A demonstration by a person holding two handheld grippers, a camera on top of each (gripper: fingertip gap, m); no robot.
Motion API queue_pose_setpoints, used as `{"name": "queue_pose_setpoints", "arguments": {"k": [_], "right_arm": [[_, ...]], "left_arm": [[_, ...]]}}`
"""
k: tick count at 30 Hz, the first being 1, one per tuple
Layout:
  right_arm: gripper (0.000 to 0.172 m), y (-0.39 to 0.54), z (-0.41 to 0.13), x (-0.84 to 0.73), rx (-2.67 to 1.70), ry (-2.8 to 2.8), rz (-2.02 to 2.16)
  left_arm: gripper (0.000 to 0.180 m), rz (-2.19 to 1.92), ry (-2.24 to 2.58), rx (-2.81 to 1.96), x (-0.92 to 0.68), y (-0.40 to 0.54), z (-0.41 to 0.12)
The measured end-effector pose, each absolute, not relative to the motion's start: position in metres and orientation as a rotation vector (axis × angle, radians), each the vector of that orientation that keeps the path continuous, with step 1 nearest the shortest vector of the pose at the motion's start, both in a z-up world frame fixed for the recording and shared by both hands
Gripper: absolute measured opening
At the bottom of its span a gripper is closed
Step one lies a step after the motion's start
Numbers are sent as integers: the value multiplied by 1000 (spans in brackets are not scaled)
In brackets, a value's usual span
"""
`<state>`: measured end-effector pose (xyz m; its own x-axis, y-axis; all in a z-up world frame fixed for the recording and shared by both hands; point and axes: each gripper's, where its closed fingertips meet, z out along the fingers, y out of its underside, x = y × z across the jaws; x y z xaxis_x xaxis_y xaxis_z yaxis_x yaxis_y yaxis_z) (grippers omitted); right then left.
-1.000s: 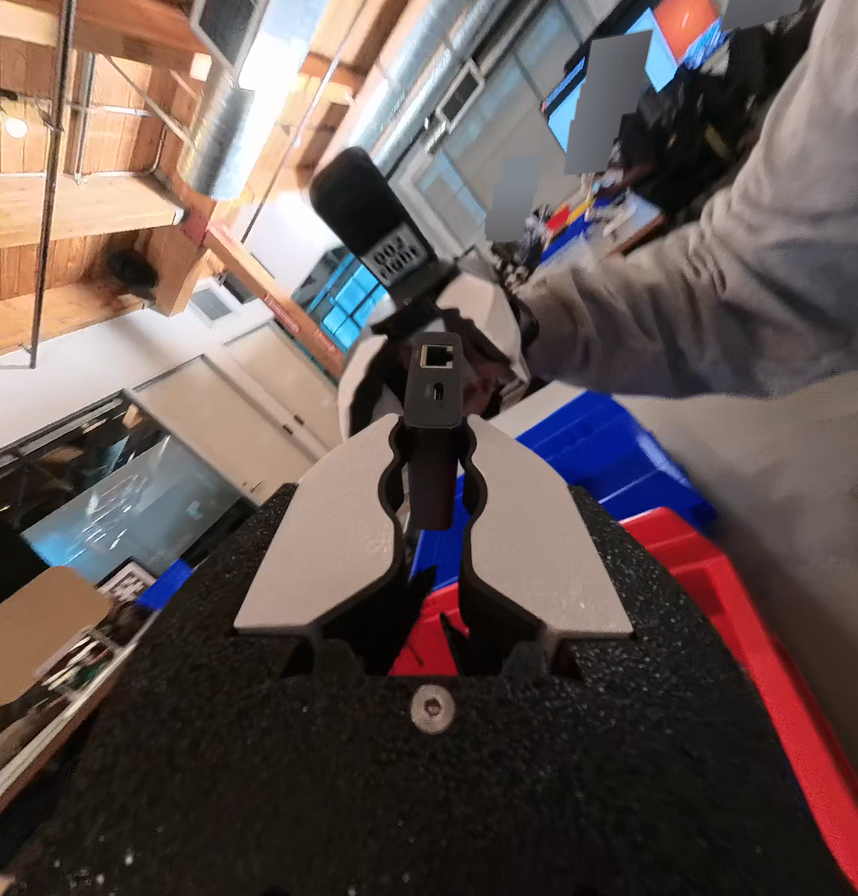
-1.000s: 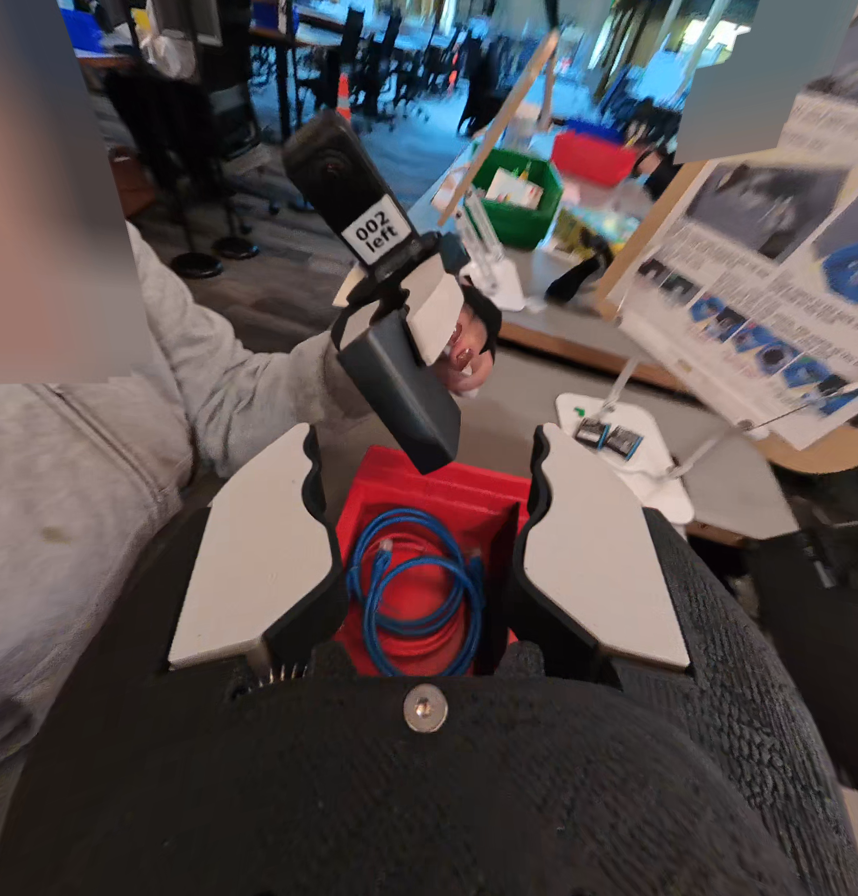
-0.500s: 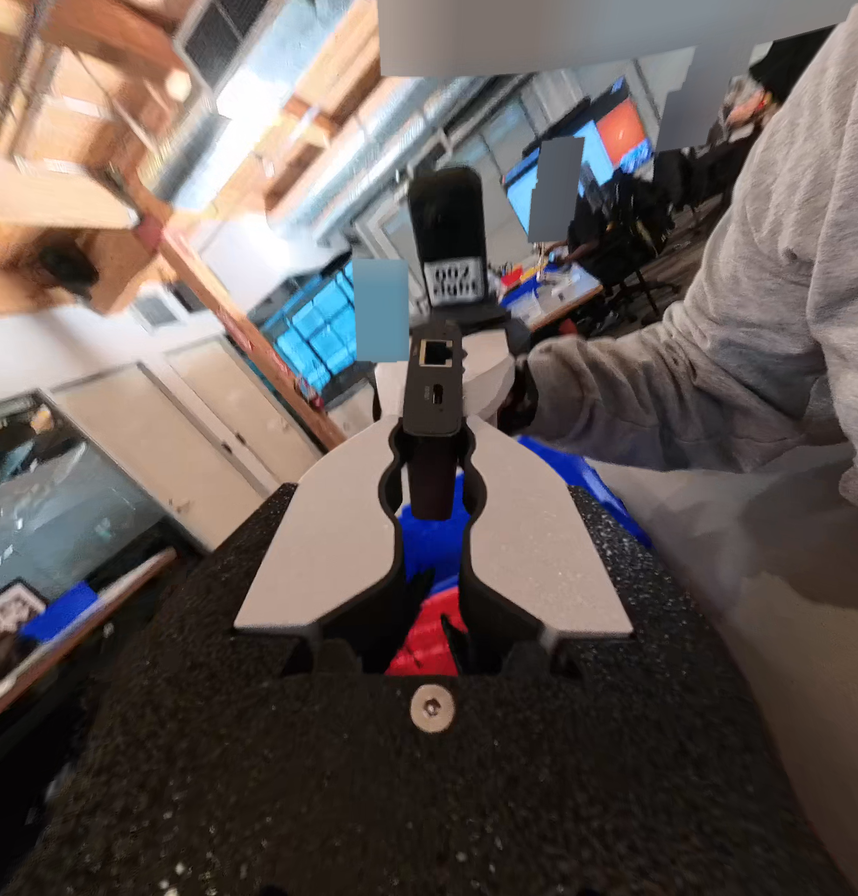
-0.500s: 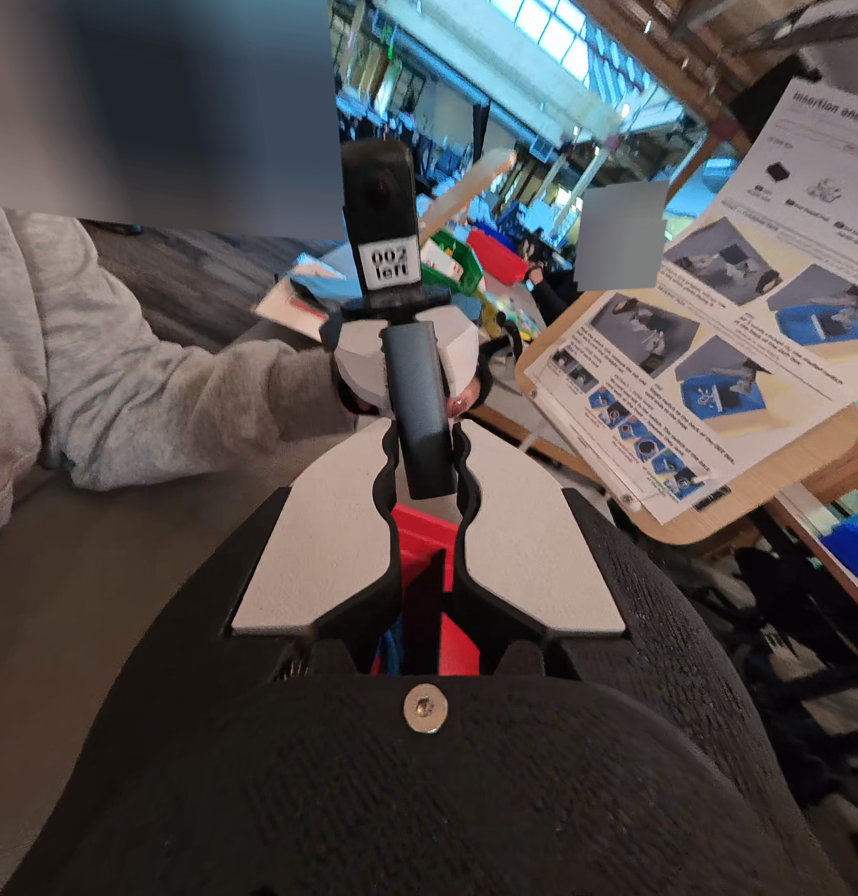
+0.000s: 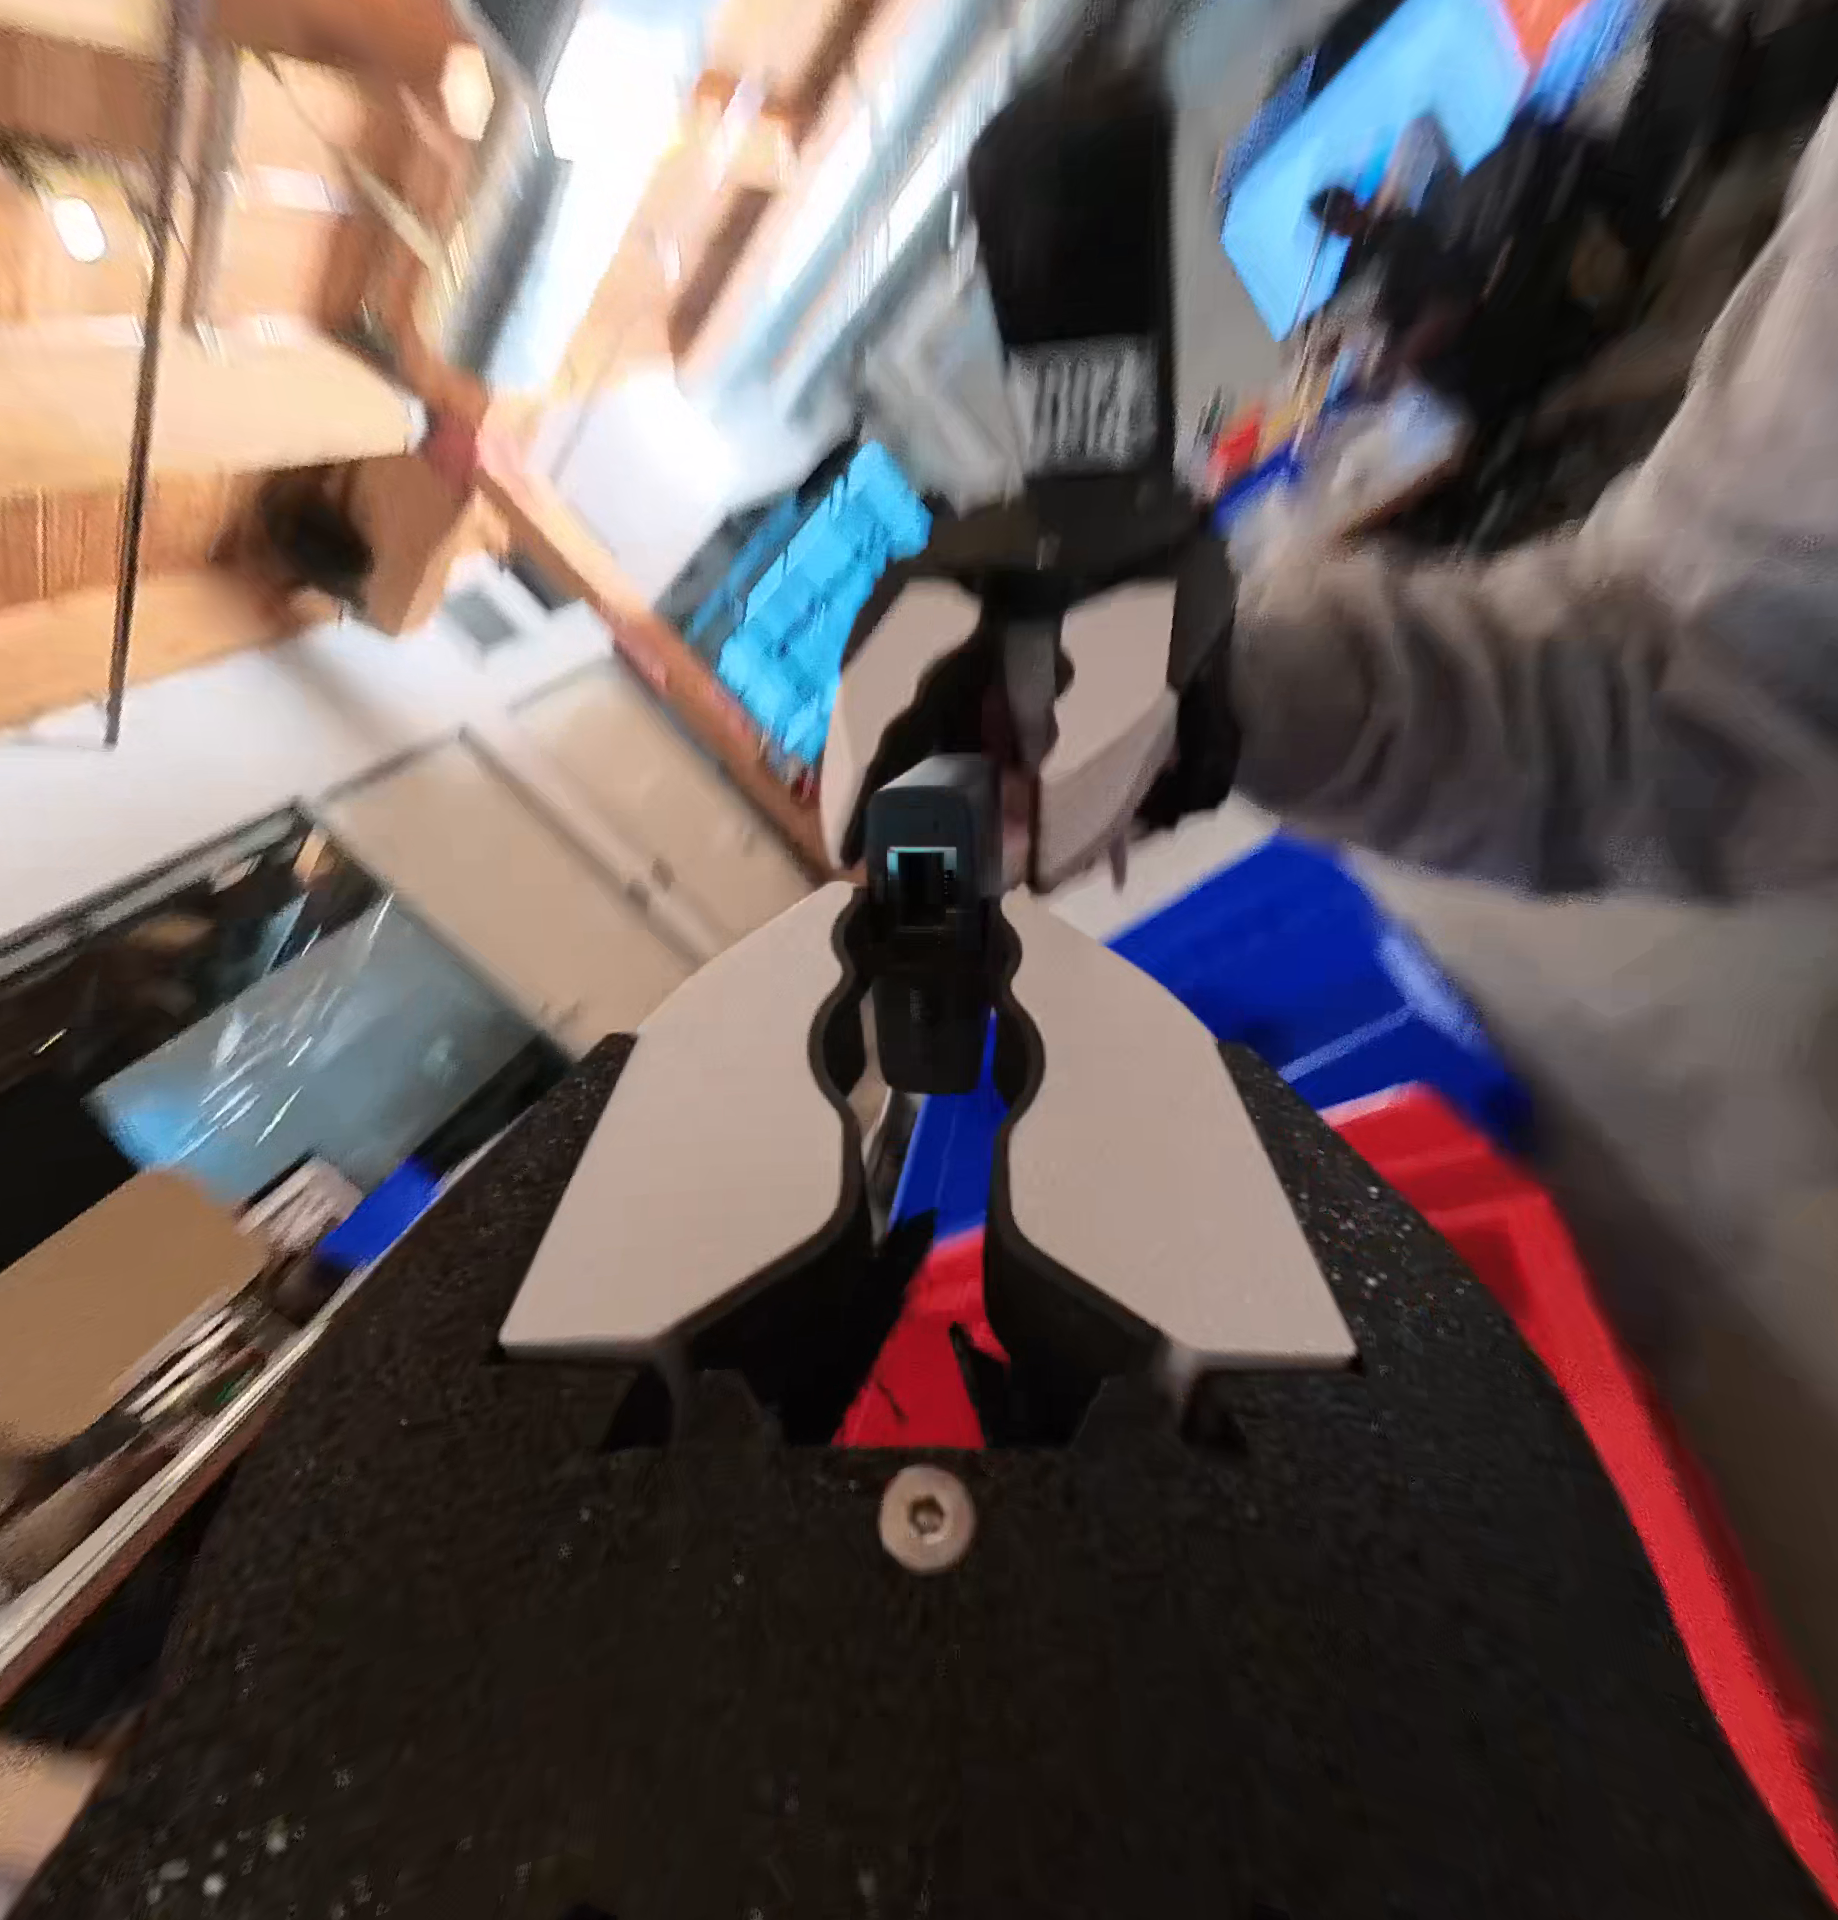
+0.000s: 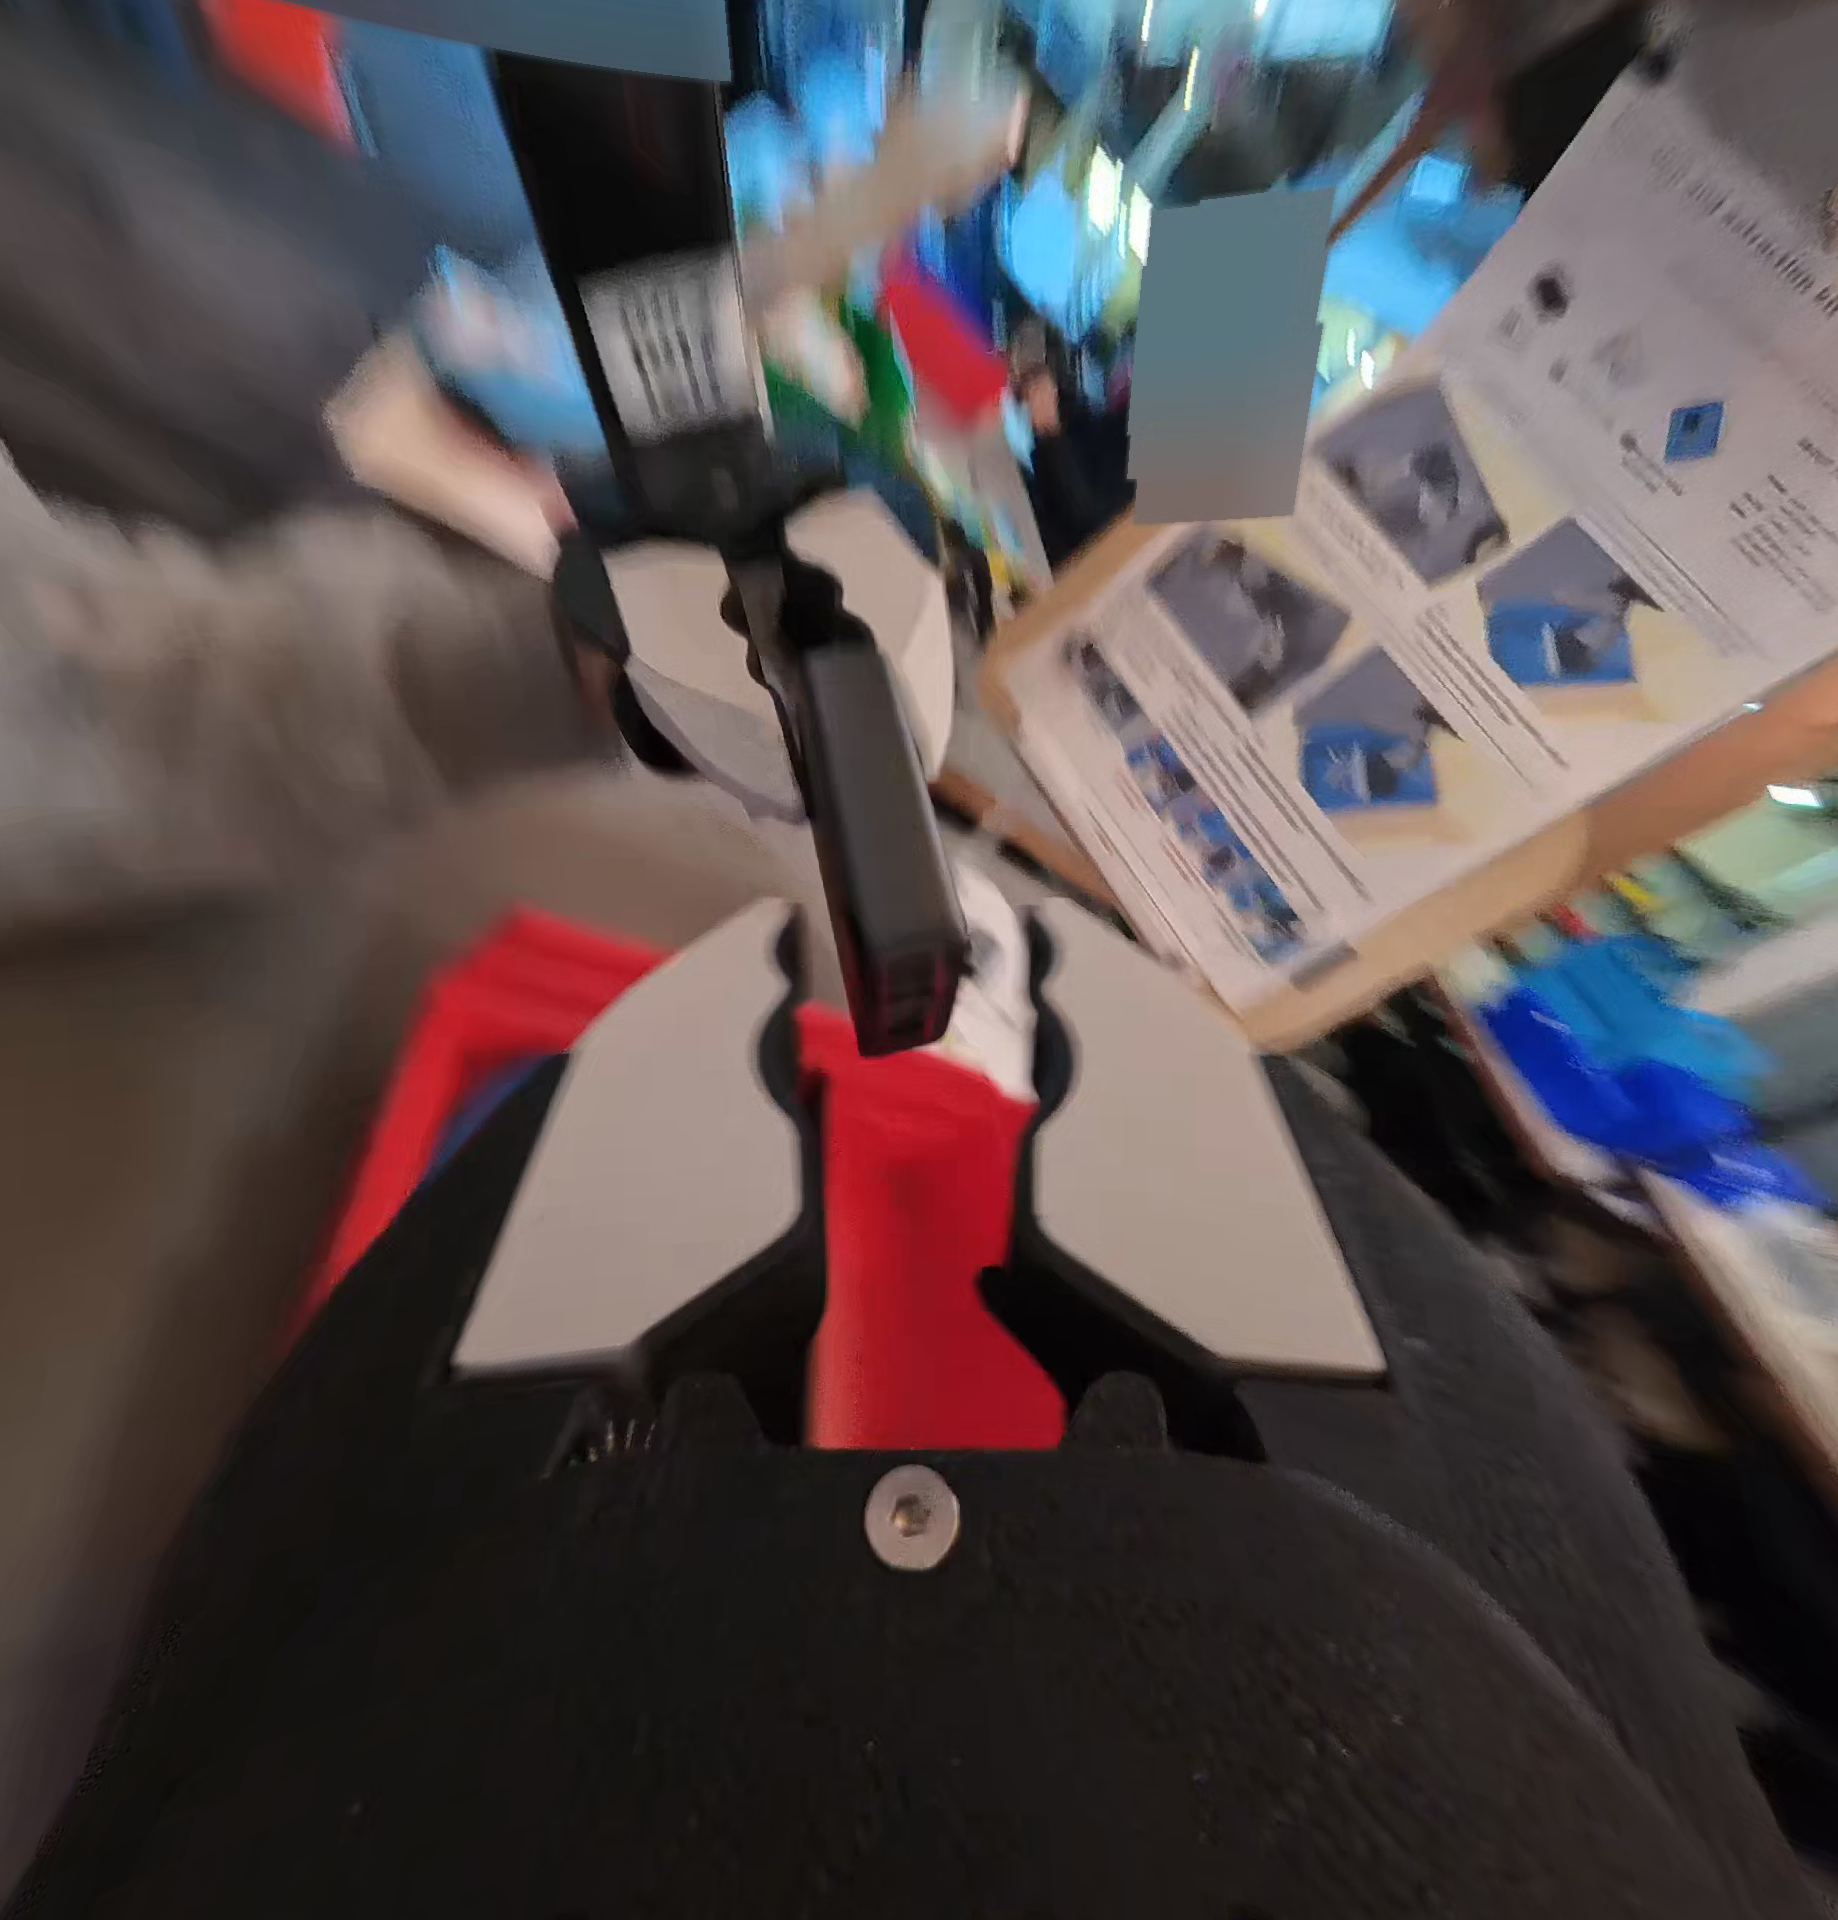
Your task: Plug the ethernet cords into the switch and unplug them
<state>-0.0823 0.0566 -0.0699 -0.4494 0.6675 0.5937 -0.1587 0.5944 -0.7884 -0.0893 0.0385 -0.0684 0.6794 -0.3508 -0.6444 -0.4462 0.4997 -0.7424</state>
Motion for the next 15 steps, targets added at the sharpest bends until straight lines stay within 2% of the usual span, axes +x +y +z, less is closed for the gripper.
{"name": "queue_pose_setpoints", "arguments": {"k": [1,2,4,9,10,14,15], "right_arm": [[51,52,-65,-80,-429,-1776,1119],[55,45,-62,-79,-436,-1755,1225],[56,25,-51,-78,-404,-1685,1405],[37,-8,-38,-81,-302,-1562,1508],[23,-11,-36,-81,-287,-1549,1506],[20,-2,-37,-89,-337,-1610,1322],[19,1,-40,-90,-342,-1641,1252]], "left_arm": [[21,-43,849,-995,-87,28,-59],[20,-157,835,-909,-86,18,-52],[20,-345,819,-777,-86,1,-42],[20,-570,768,-616,-92,-11,-35],[20,-596,762,-595,-93,-14,-34],[22,-478,720,-698,-103,-3,-37],[30,-393,696,-757,-107,3,-37]]}}
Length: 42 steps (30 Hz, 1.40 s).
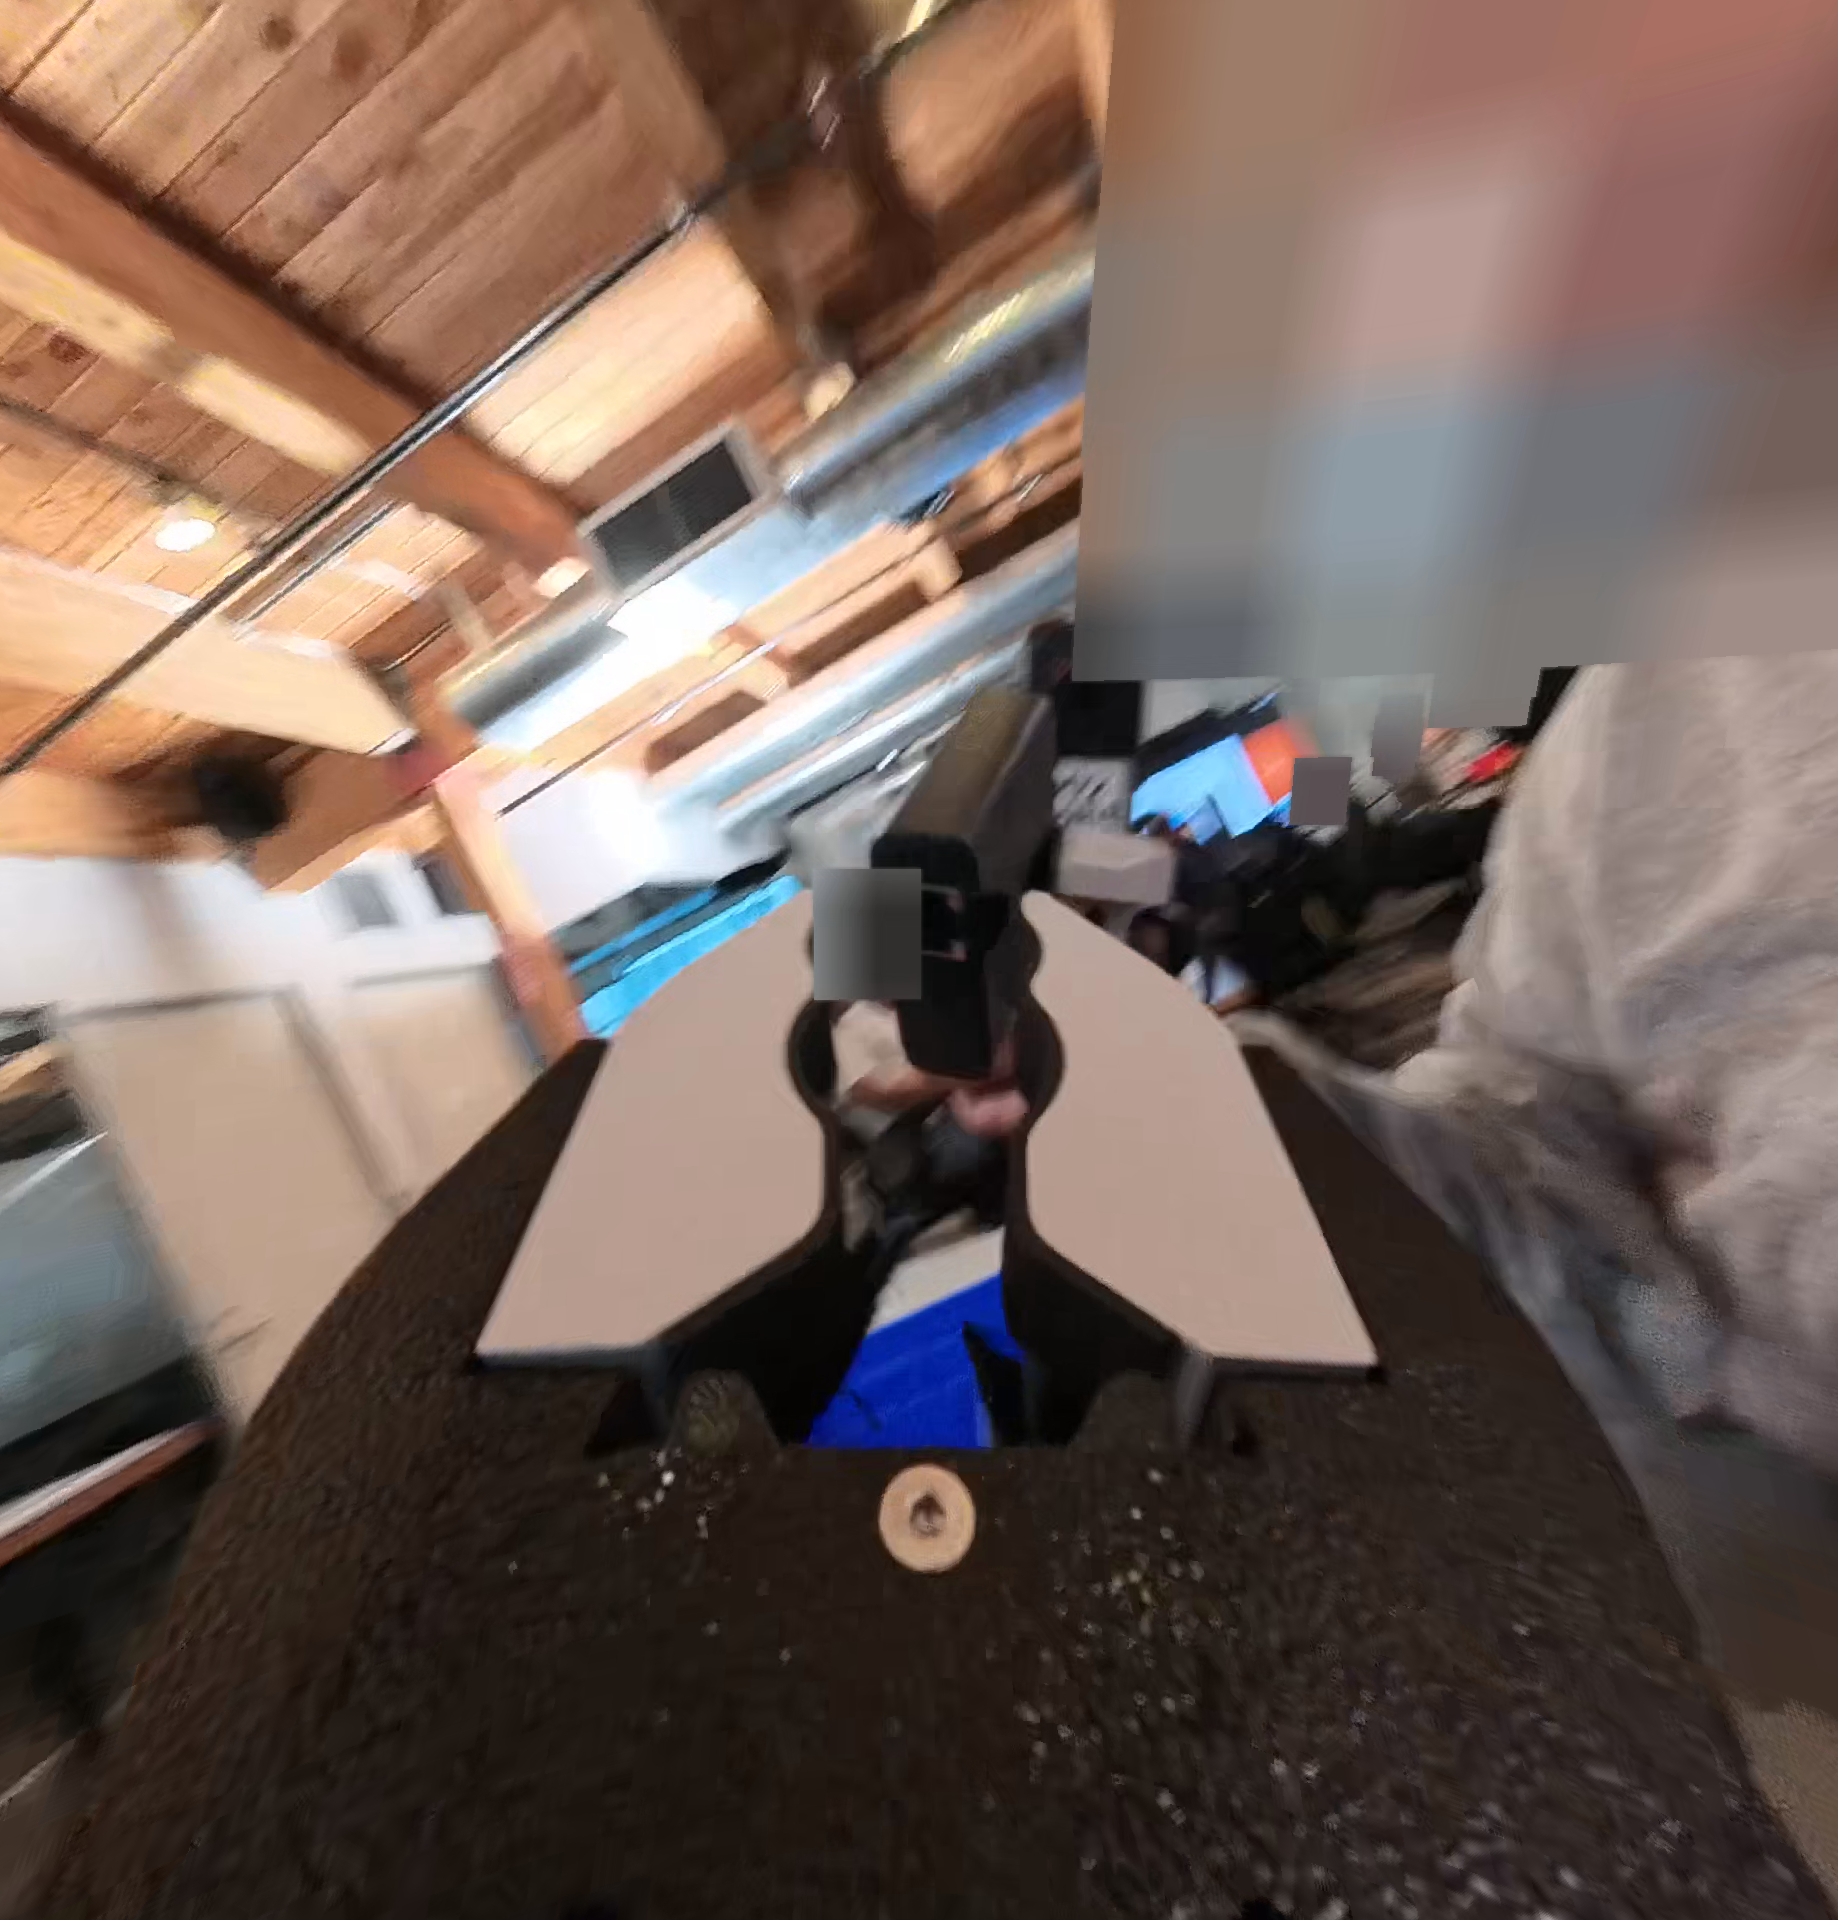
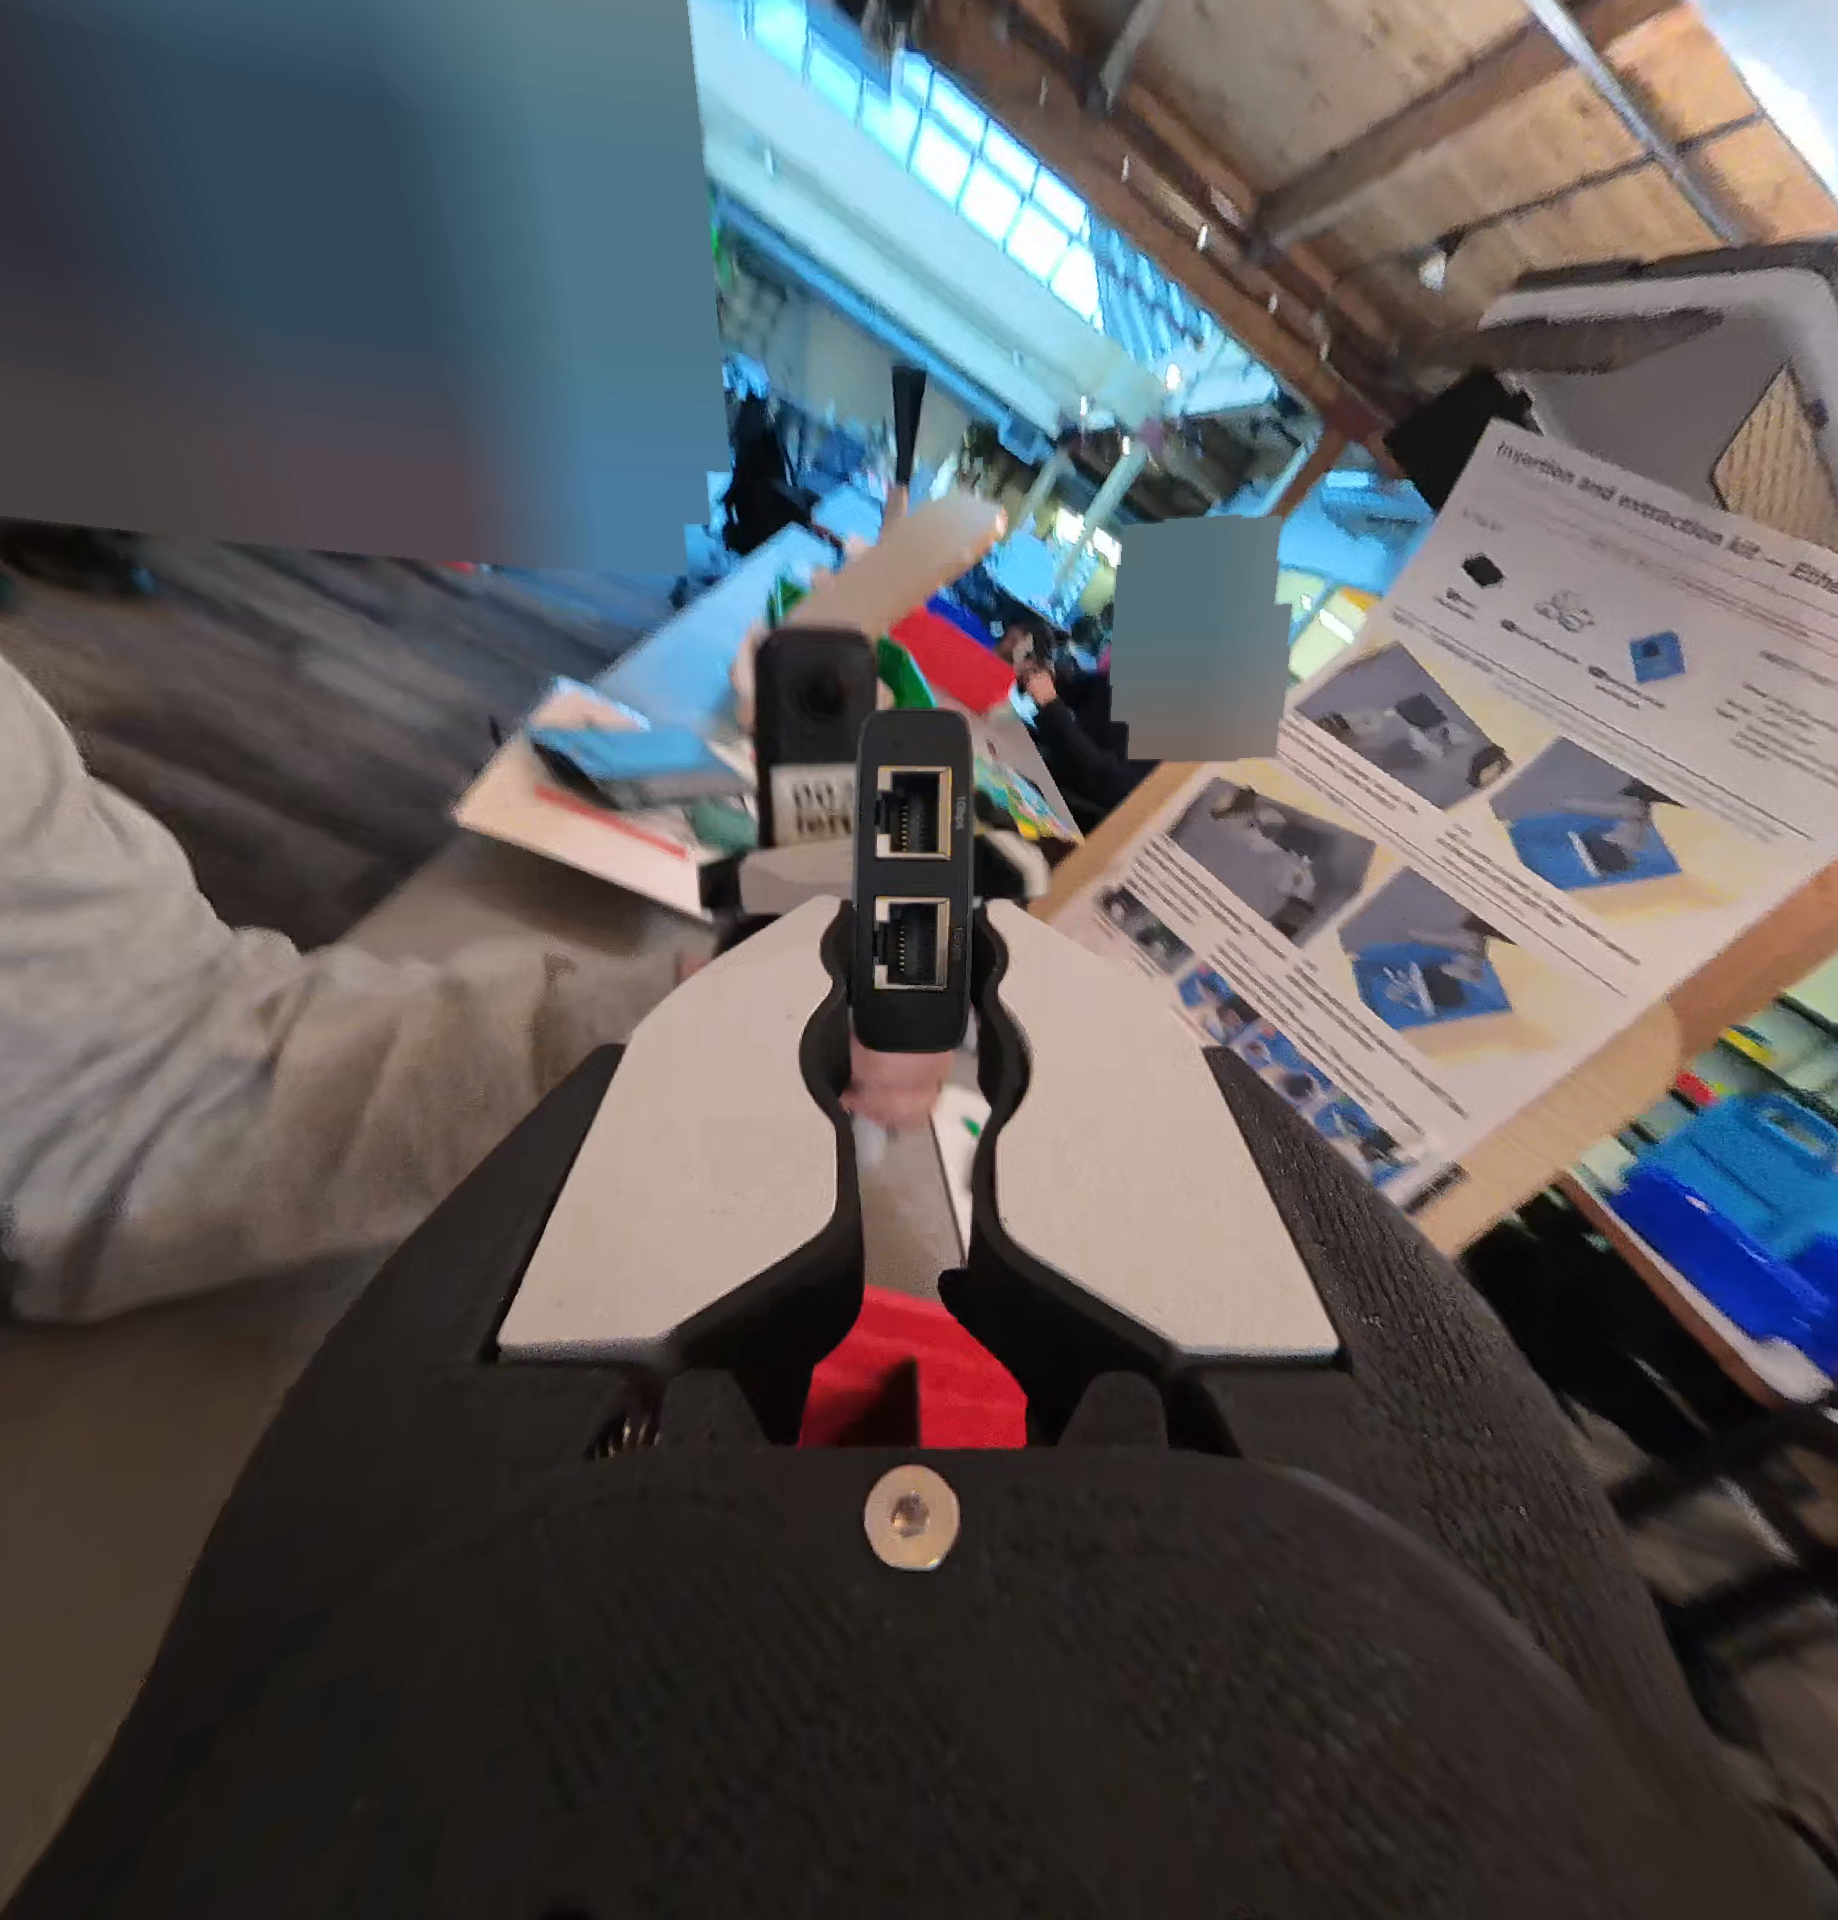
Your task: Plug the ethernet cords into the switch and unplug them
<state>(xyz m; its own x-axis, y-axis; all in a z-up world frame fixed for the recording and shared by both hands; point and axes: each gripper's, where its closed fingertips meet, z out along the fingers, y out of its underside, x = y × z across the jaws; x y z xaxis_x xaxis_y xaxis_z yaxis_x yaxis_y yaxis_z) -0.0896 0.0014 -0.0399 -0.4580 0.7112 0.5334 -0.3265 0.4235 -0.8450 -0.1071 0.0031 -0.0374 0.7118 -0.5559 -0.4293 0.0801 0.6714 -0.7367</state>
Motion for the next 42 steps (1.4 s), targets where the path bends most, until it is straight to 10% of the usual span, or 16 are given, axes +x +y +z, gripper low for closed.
{"name": "queue_pose_setpoints", "arguments": {"k": [4,26,42], "right_arm": [[19,14,-57,-93,-346,-1775,949],[25,35,-101,-102,-403,-2053,812],[43,38,-297,-111,-738,-2773,553]], "left_arm": [[56,-40,740,-972,-114,10,-47],[21,412,976,-1389,-111,28,-95],[21,516,749,-1454,-175,1,-90]]}}
